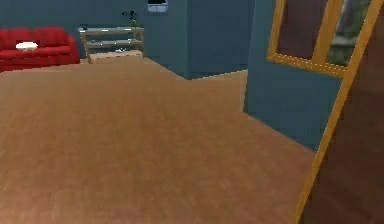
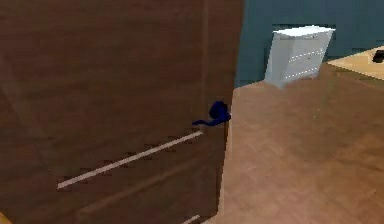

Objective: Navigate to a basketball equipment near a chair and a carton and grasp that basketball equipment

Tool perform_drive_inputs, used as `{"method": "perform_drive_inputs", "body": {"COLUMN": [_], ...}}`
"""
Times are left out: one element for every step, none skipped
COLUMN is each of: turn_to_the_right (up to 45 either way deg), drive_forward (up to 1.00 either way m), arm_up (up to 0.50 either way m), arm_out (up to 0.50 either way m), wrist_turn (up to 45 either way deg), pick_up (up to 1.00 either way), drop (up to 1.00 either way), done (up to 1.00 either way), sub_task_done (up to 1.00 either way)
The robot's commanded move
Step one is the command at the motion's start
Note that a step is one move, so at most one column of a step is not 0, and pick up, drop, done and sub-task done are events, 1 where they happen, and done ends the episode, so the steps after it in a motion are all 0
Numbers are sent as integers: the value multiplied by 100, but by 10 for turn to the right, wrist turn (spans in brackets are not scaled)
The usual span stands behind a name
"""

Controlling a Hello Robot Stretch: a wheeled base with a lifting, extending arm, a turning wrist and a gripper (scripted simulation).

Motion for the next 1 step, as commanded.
{"method": "perform_drive_inputs", "body": {"turn_to_the_right": [120], "drive_forward": [0], "arm_up": [0], "arm_out": [0], "wrist_turn": [0], "pick_up": [0], "drop": [0], "done": [0], "sub_task_done": [0]}}
